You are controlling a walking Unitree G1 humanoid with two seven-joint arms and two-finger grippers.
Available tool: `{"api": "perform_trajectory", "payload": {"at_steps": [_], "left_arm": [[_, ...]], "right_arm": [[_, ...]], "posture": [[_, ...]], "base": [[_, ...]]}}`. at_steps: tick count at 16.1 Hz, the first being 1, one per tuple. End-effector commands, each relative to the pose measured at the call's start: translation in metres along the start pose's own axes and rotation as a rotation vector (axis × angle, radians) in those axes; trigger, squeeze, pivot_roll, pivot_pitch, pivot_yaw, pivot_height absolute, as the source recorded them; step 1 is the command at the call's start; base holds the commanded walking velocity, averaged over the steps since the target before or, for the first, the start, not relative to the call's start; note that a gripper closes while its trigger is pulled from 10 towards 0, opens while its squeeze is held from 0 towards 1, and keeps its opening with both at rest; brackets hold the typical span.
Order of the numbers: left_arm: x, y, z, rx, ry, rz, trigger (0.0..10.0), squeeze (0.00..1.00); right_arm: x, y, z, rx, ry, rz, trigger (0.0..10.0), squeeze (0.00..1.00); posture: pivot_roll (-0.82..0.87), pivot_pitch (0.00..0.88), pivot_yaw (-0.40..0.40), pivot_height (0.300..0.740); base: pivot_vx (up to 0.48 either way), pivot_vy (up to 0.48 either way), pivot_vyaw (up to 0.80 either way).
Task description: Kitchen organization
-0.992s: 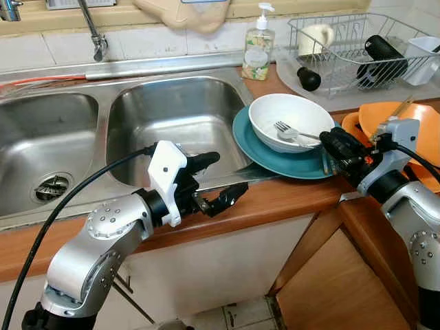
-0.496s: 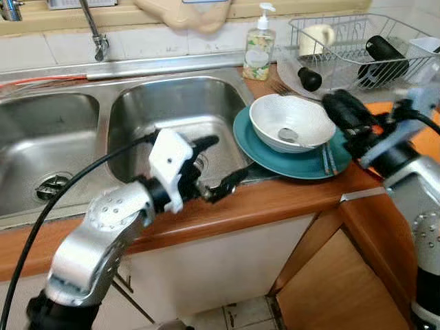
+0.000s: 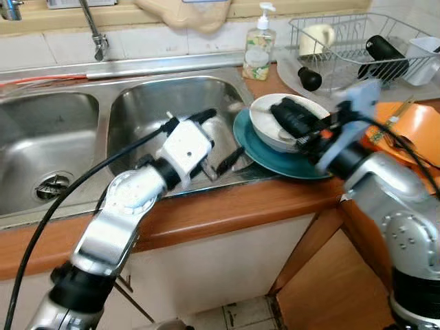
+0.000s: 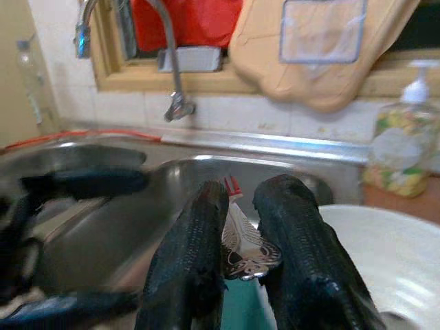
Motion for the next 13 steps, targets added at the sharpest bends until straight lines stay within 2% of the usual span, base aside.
{"api": "perform_trajectory", "payload": {"at_steps": [1,2,3,4,7,13], "left_arm": [[0.005,0.006,-0.004,0.022,-0.026,-0.041,2.2,0.0],[0.006,0.007,-0.005,0.031,-0.035,-0.051,0.0,0.0],[0.006,0.008,-0.009,0.042,-0.047,-0.059,2.0,0.0],[0.005,0.008,-0.011,0.04,-0.053,-0.059,2.1,0.0],[0.003,0.006,-0.014,0.03,-0.062,-0.078,0.2,0.0],[-0.001,0.012,-0.022,0.044,-0.056,-0.199,0.0,0.0]], "right_arm": [[0.007,0.008,-0.002,0.024,-0.011,0.017,0.0,0.0],[0.006,0.01,-0.003,0.029,-0.005,0.019,0.0,0.0],[0.005,0.015,-0.005,0.039,0.005,0.021,0.0,0.0],[0.004,0.016,-0.007,0.042,0.006,0.019,0.0,0.0],[0.005,0.022,-0.009,0.052,0.006,0.013,0.0,0.0],[0.003,0.029,-0.01,0.066,0.024,0.016,0.0,0.0]], "posture": [[-0.02,0.0,0.01,0.74],[-0.02,0.0,0.011,0.74],[-0.02,0.0,0.011,0.74],[-0.02,0.0,0.011,0.74],[-0.03,0.0,0.018,0.74],[-0.03,0.0,0.02,0.74]], "base": [[0.0,0.0,0.0],[0.0,0.0,0.0],[0.0,0.0,0.0],[0.0,0.0,0.0],[0.0,0.0,0.0],[0.0,0.0,0.0]]}}
Point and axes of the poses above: a point about 5 cm out from each wrist's last joint towards the gripper, its own z axis pointing back from the gripper into the wrist, its own x axis along the axis of the wrist's last joint, y = z × x, the point moved 2 cm from there along -z, pointing out of the wrist towards the gripper, and after that the axes turned 10 degrees about -z, right-handed, at the moved point
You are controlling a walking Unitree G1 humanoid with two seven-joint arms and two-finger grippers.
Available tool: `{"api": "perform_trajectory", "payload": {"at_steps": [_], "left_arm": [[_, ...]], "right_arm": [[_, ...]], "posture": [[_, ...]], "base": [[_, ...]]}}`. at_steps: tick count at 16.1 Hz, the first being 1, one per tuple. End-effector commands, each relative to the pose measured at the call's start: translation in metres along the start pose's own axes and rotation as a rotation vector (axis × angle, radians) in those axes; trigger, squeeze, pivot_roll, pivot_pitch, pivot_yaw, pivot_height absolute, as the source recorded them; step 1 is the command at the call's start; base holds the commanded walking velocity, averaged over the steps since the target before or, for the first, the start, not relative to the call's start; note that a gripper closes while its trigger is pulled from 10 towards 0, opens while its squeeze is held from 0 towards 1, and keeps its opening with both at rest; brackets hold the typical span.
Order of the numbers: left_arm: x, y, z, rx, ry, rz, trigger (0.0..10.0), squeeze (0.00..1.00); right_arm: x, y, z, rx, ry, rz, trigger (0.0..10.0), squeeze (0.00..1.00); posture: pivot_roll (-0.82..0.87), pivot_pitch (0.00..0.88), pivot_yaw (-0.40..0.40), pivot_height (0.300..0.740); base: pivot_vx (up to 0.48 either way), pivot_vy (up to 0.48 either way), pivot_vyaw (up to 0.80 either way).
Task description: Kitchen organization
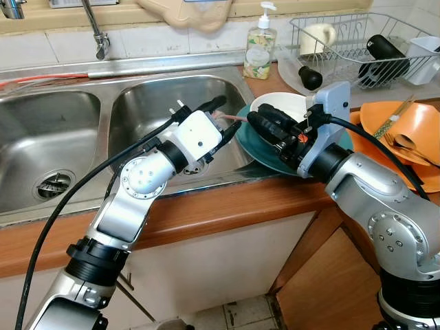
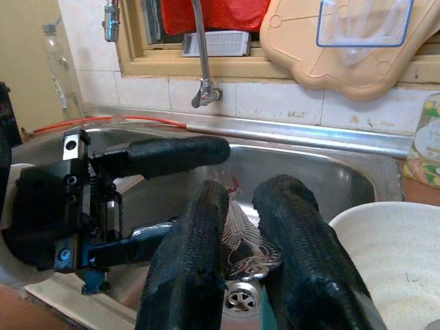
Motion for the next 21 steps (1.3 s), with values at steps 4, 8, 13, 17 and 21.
{"api": "perform_trajectory", "payload": {"at_steps": [4,8,13,17,21], "left_arm": [[-0.002,-0.003,-0.004,-0.025,0.002,-0.087,0.0,0.0],[-0.006,-0.003,-0.004,-0.036,0.014,-0.144,0.0,0.0],[-0.013,0.002,-0.005,-0.005,0.048,-0.202,0.0,0.0],[-0.013,0.002,-0.005,-0.005,0.043,-0.216,0.0,0.0],[-0.023,0.007,-0.001,0.003,0.098,-0.234,0.0,0.0]], "right_arm": [[0.006,0.014,-0.004,0.041,-0.014,0.009,0.0,0.0],[0.005,0.019,-0.006,0.053,-0.015,-0.001,0.0,0.0],[0.003,0.021,-0.007,0.058,-0.002,-0.006,0.0,0.0],[0.001,0.02,-0.008,0.035,0.003,-0.006,10.0,0.0],[0.001,0.021,-0.01,0.034,0.0,-0.037,10.0,1.0]], "posture": [[-0.04,0.0,0.021,0.74],[-0.04,0.0,0.021,0.74],[-0.04,0.0,0.018,0.74],[-0.04,0.0,0.017,0.74],[-0.04,0.0,0.024,0.74]], "base": [[0.0,0.0,0.0],[0.0,0.0,0.0],[0.0,0.0,0.0],[0.0,0.0,0.0],[0.0,0.0,0.0]]}}
Point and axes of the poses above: a point about 5 cm out from each wrist's last joint towards the gripper, its own z axis pointing back from the gripper into the wrist, its own x axis along the axis of the wrist's last joint, y = z × x, the point moved 2 cm from there along -z, pointing out of the wrist towards the gripper, and after that the axes turned 10 degrees about -z, right-handed, at the moved point
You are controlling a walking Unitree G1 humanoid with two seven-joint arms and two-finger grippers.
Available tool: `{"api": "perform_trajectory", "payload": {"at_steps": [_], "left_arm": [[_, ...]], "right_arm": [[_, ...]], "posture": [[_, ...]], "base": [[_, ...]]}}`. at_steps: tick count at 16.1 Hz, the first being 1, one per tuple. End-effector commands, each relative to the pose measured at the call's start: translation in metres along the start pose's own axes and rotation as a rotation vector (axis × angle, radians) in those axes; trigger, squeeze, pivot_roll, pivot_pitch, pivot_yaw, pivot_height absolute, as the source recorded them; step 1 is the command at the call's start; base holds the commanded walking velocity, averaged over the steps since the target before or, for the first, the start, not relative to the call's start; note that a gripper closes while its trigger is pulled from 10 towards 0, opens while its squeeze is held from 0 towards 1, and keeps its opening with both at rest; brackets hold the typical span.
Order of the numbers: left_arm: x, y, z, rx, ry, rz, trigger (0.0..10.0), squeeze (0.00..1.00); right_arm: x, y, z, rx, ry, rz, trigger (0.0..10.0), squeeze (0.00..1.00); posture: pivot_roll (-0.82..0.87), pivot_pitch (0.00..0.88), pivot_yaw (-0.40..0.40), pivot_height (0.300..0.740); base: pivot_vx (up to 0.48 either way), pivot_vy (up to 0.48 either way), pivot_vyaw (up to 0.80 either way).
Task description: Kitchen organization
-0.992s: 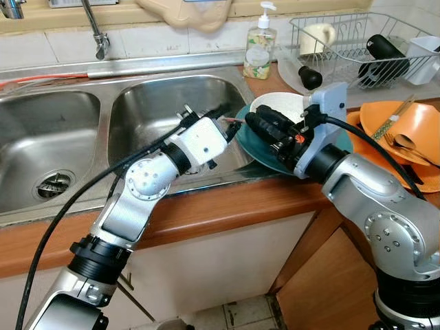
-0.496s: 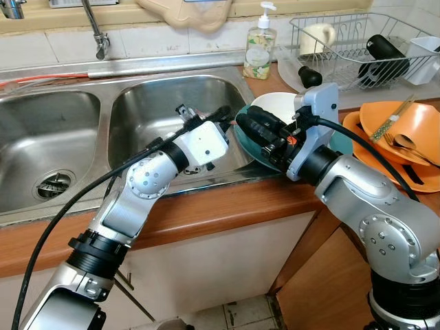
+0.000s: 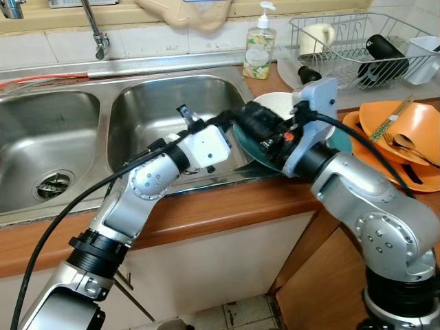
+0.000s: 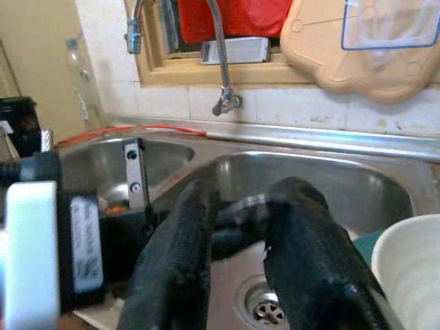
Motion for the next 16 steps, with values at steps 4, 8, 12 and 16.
{"api": "perform_trajectory", "payload": {"at_steps": [4,8,12,16], "left_arm": [[-0.043,0.013,0.008,-0.016,0.22,-0.024,0.0,0.0],[-0.084,0.017,0.013,-0.075,0.41,-0.04,0.0,0.0],[-0.112,0.003,0.012,-0.222,0.56,-0.045,10.0,0.0],[-0.131,-0.022,0.024,-0.324,0.664,-0.013,10.0,0.0]], "right_arm": [[-0.011,-0.01,0.008,-0.066,0.081,0.103,10.0,0.0],[-0.028,-0.003,0.013,-0.026,0.151,0.182,10.0,0.0],[-0.039,0.001,0.009,0.011,0.195,0.247,10.0,0.0],[-0.052,0.0,0.007,-0.013,0.183,0.268,10.0,0.0]], "posture": [[-0.04,0.0,0.025,0.74],[-0.03,0.0,0.022,0.74],[-0.04,0.0,0.011,0.74],[-0.05,0.0,0.03,0.74]], "base": [[0.0,0.0,0.0],[0.0,0.0,0.0],[0.0,0.0,0.0],[0.0,0.0,0.0]]}}
Point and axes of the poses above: a point about 5 cm out from each wrist's last joint towards the gripper, its own z axis pointing back from the gripper into the wrist, its own x axis along the axis of the wrist's last joint, y = z × x, the point moved 2 cm from there along -z, pointing out of the wrist towards the gripper, and after that the axes turned 10 degrees about -z, right-handed, at the moved point
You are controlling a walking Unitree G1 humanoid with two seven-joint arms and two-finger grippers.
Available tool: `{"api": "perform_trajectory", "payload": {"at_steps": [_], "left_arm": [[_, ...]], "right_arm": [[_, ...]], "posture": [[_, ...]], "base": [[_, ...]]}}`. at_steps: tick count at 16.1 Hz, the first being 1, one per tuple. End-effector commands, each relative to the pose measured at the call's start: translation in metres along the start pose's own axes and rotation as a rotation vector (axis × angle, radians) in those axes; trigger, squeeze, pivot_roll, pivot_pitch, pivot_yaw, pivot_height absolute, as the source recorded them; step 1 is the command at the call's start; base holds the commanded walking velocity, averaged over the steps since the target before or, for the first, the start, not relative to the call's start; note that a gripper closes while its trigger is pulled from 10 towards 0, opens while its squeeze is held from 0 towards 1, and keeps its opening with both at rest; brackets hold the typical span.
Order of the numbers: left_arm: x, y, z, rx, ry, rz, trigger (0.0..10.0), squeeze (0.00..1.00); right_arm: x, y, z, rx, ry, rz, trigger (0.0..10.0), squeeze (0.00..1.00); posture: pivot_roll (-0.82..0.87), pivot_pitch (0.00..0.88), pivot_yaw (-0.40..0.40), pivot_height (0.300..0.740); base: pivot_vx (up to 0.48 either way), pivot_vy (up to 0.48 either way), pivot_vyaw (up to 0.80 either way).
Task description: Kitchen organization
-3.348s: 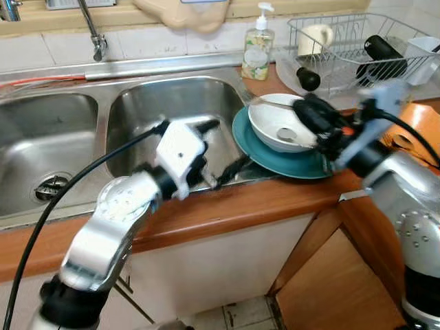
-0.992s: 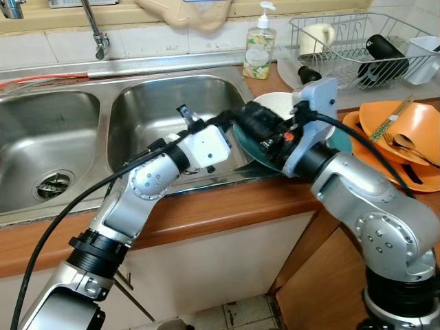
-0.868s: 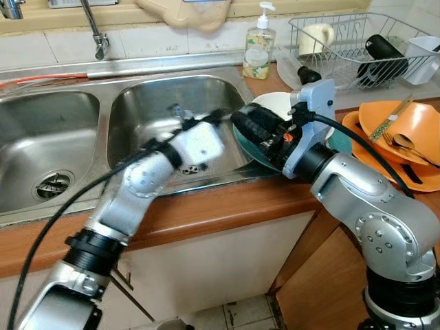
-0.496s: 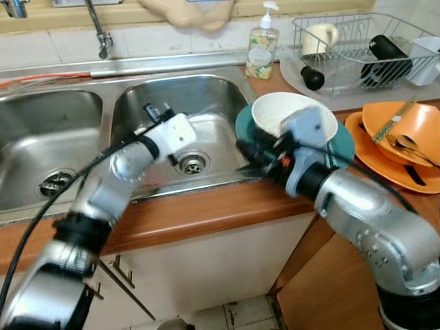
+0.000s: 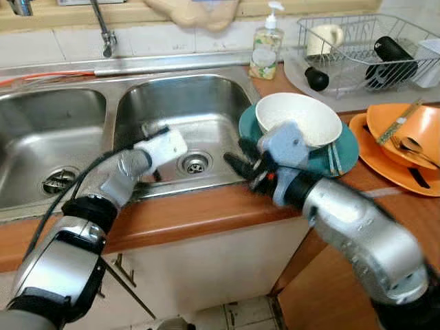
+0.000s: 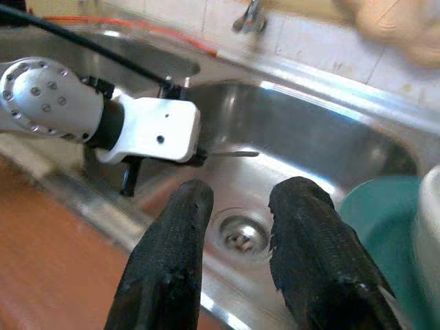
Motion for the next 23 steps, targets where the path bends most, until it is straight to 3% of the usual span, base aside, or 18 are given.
{"api": "perform_trajectory", "payload": {"at_steps": [1,3,4,11,12,13,14,15,16,17,18,19,21,23], "left_arm": [[0.0,-0.002,-0.002,-0.014,0.002,-0.006,10.0,0.0],[0.0,-0.004,-0.003,-0.025,0.002,0.019,10.0,0.0],[0.0,-0.004,-0.003,-0.028,0.004,0.028,10.0,1.0],[-0.003,-0.003,-0.004,-0.012,0.005,0.044,10.0,1.0],[-0.003,0.0,-0.003,-0.004,-0.001,0.055,10.0,0.58],[-0.002,0.003,-0.002,0.001,-0.014,0.068,10.0,0.0],[0.002,0.012,-0.001,0.04,-0.049,0.1,10.0,0.0],[0.013,0.031,0.005,0.152,-0.14,0.155,10.0,0.0],[0.017,0.039,0.008,0.205,-0.175,0.205,10.0,0.0],[0.019,0.044,0.01,0.235,-0.209,0.332,10.0,0.0],[0.021,0.047,0.012,0.248,-0.241,0.421,10.0,0.0],[0.025,0.054,0.019,0.298,-0.304,0.532,10.0,0.0],[0.031,0.059,0.032,0.373,-0.398,0.602,10.0,0.0],[0.044,0.053,0.051,0.335,-0.55,0.639,10.0,0.0]], "right_arm": [[-0.002,0.0,-0.001,-0.014,-0.006,0.015,10.0,0.0],[-0.005,0.0,-0.001,-0.02,0.0,0.017,10.0,0.0],[-0.007,0.0,-0.001,-0.024,0.004,0.017,10.0,0.0],[-0.009,-0.002,-0.003,-0.038,-0.01,0.033,10.0,0.0],[-0.007,-0.003,-0.003,-0.045,-0.018,0.035,10.0,0.0],[-0.005,-0.005,-0.003,-0.057,-0.034,0.035,10.0,0.0],[0.002,-0.007,-0.002,-0.075,-0.07,0.029,10.0,0.0],[0.013,-0.012,-0.001,-0.11,-0.13,0.005,10.0,0.0],[0.018,-0.014,0.0,-0.122,-0.155,0.0,10.0,0.07],[0.024,-0.016,0.001,-0.131,-0.184,-0.008,10.0,0.62],[0.029,-0.017,0.002,-0.136,-0.21,-0.017,10.0,1.0],[0.039,-0.019,0.005,-0.145,-0.266,-0.035,10.0,1.0],[0.053,-0.021,0.009,-0.161,-0.339,-0.052,10.0,1.0],[0.068,-0.025,0.015,-0.187,-0.424,-0.074,10.0,1.0]], "posture": [[-0.05,0.0,0.031,0.74],[-0.05,0.0,0.03,0.74],[-0.05,0.0,0.025,0.74],[-0.05,0.0,0.019,0.74],[-0.05,0.0,0.019,0.74],[-0.05,0.0,0.019,0.74],[-0.05,0.0,0.02,0.74],[-0.05,0.0,0.022,0.74],[-0.05,0.0,0.023,0.74],[-0.05,0.0,0.024,0.74],[-0.05,0.0,0.027,0.74],[-0.05,0.0,0.03,0.74],[-0.04,0.0,0.032,0.74],[-0.03,0.0,0.035,0.74]], "base": [[0.0,0.0,0.0],[0.0,0.0,0.0],[0.0,0.0,0.0],[0.0,0.0,0.0],[0.0,0.0,0.0],[0.0,0.0,0.0],[0.0,0.0,0.0],[0.0,0.0,0.0],[0.0,0.0,0.0],[0.0,0.0,0.0],[0.0,0.0,0.0],[0.0,0.0,0.0],[0.0,0.0,0.0],[0.0,0.0,0.0]]}}
Point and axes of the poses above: a point about 5 cm out from each wrist's last joint towards the gripper, its own z axis pointing back from the gripper into the wrist, its own x axis along the axis of the wrist's last joint, y = z × x, the point moved 2 cm from there along -z, pointing out of the wrist towards the gripper, and after that the axes turned 10 degrees about -z, right-handed, at the moved point
